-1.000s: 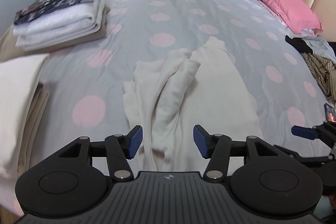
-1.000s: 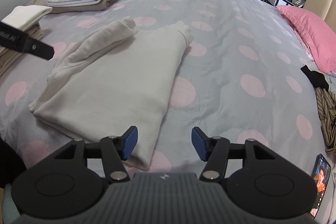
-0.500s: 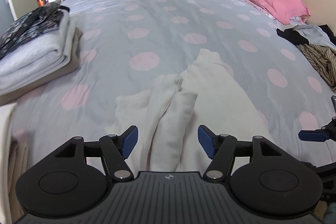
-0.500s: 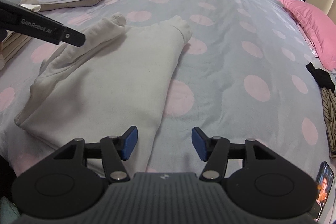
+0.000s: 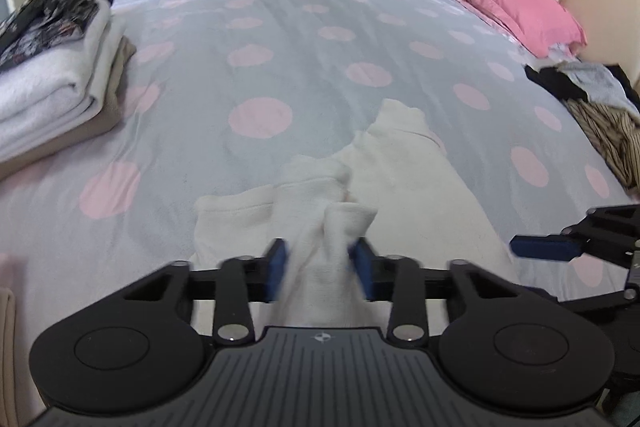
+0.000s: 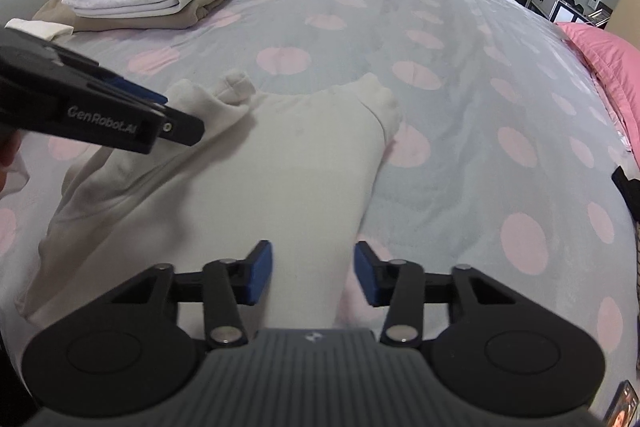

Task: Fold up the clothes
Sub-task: 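Move both grippers over the folded garment and pinch its edge with the left gripper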

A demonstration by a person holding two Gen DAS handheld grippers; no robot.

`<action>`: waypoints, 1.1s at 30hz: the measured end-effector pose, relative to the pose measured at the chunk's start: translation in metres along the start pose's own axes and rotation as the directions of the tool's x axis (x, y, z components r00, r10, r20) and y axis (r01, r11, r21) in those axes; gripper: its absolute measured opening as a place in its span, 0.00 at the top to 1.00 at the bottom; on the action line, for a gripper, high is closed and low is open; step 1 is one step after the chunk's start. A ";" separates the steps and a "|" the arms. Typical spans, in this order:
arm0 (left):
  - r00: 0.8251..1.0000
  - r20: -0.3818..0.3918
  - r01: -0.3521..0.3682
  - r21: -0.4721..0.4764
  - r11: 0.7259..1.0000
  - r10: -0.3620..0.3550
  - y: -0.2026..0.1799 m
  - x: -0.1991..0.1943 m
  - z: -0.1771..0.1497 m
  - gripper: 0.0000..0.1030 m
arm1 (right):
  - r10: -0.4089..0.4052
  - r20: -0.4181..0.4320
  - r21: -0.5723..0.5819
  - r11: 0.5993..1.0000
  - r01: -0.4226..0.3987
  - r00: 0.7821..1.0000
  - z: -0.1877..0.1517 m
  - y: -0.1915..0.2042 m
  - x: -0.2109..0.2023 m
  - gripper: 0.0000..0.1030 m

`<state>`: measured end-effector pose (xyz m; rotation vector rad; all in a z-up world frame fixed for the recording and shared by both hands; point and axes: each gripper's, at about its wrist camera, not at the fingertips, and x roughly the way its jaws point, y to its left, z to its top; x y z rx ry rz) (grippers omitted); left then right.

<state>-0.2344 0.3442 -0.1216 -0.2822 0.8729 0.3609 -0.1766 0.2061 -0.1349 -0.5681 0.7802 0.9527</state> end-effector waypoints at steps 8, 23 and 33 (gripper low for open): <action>0.999 0.044 -0.026 -0.107 0.994 0.031 0.028 -0.017 0.009 0.93 | 0.006 0.004 0.011 1.000 -0.006 1.000 0.010 -0.001 0.012 0.59; 0.986 -0.057 -0.169 -0.273 0.947 0.159 0.081 0.000 -0.012 0.62 | -0.009 -0.006 0.042 0.999 0.009 1.000 0.015 -0.011 0.021 0.57; 0.994 -0.087 -0.097 -0.439 0.893 0.066 0.090 -0.007 -0.027 0.36 | -0.030 0.007 0.065 0.997 0.030 1.000 0.014 -0.016 0.006 0.52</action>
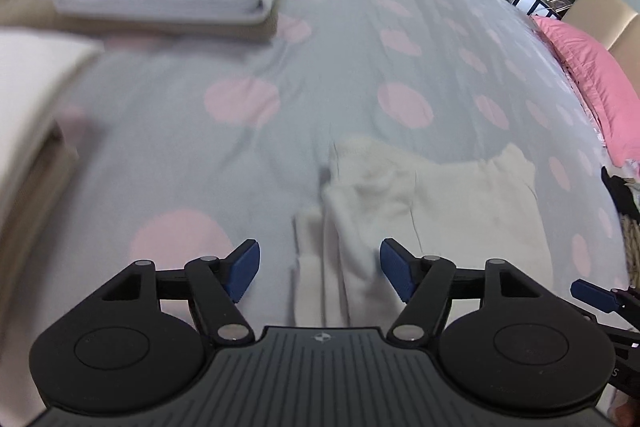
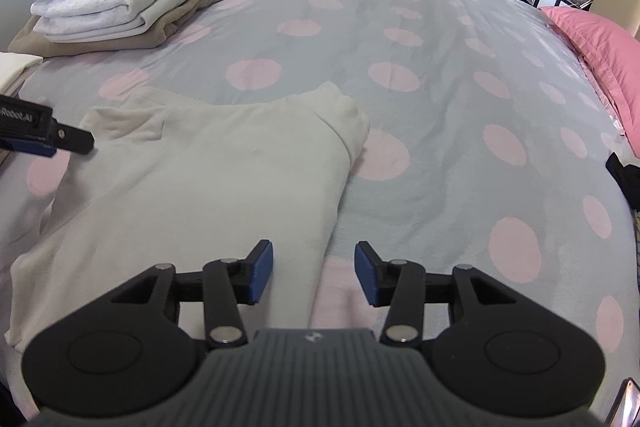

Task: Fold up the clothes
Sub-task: 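Move both grippers over the folded garment and pinch its edge with the left gripper, then pinch the folded cream garment's other end with the right gripper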

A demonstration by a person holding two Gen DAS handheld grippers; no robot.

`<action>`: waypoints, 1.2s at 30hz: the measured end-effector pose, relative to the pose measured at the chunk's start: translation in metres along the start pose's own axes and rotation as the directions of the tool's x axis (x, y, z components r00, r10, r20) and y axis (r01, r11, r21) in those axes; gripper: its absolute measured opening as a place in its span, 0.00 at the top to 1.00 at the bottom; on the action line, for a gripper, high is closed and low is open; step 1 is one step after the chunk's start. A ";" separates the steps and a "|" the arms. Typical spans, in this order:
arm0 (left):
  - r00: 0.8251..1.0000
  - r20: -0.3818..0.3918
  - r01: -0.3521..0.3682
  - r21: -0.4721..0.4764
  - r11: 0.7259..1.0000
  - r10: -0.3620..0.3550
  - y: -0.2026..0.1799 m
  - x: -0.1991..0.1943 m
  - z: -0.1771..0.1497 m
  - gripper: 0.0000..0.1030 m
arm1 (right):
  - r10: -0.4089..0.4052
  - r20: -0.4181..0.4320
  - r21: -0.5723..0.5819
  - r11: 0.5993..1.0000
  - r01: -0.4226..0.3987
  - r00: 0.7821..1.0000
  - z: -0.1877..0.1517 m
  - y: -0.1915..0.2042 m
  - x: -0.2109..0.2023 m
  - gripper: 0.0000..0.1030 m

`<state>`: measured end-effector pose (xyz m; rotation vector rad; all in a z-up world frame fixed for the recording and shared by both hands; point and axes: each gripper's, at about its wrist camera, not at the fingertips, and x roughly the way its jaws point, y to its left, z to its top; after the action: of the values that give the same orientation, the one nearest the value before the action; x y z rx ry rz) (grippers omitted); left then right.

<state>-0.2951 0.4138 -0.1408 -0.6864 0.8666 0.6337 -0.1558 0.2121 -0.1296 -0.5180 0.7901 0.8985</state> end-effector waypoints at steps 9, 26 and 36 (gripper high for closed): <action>0.997 -0.052 0.051 -0.060 0.997 -0.054 0.005 0.028 -0.010 0.42 | -0.007 -0.009 -0.018 1.000 0.007 1.000 -0.004 0.005 -0.008 0.52; 0.998 -0.023 0.054 -0.083 0.995 -0.056 0.002 0.026 -0.002 0.42 | 0.088 -0.059 0.184 0.980 -0.076 0.994 0.017 -0.031 0.009 0.43; 0.996 -0.008 0.087 -0.078 0.993 -0.088 -0.005 0.043 0.004 0.42 | 0.283 -0.121 0.496 0.848 -0.189 0.952 0.020 -0.072 0.066 0.31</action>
<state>-0.2676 0.4231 -0.1736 -0.7946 0.8216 0.5878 -0.0625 0.2196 -0.1644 -0.0627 1.2319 0.8445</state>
